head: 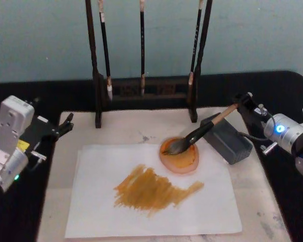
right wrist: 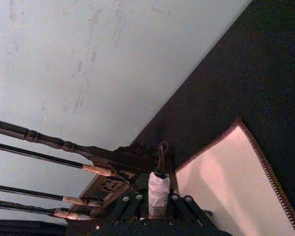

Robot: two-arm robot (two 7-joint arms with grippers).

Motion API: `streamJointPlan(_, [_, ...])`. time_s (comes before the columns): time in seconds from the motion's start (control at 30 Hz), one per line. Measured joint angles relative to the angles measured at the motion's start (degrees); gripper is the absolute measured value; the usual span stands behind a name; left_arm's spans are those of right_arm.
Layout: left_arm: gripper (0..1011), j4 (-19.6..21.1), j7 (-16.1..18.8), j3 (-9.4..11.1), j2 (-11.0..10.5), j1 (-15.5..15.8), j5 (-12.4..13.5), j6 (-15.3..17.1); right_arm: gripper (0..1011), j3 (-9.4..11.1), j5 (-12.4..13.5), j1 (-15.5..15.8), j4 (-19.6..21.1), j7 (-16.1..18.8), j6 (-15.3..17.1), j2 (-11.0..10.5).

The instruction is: Pick up the brush from the inkstone, write on the paper, then place the brush back to its original position.

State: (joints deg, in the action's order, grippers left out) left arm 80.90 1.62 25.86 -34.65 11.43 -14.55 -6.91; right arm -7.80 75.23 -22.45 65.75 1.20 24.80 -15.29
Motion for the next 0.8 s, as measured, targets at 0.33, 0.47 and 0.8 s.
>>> streamJointPlan(0.33, [1010, 0.0, 0.0, 0.0, 0.0, 0.0, 0.0, 0.0, 293, 0.1, -0.2, 0.1, 0.2, 0.1, -0.1, 0.0])
streamJointPlan(0.47, [1010, 0.0, 0.0, 0.0, 0.0, 0.0, 0.0, 0.0, 432, 0.1, -0.3, 0.1, 0.3, 0.1, -0.1, 0.0])
streamJointPlan(0.8, [1010, 0.0, 0.0, 0.0, 0.0, 0.0, 0.0, 0.0, 752, 0.1, -0.4, 0.2, 0.3, 0.2, -0.1, 0.0])
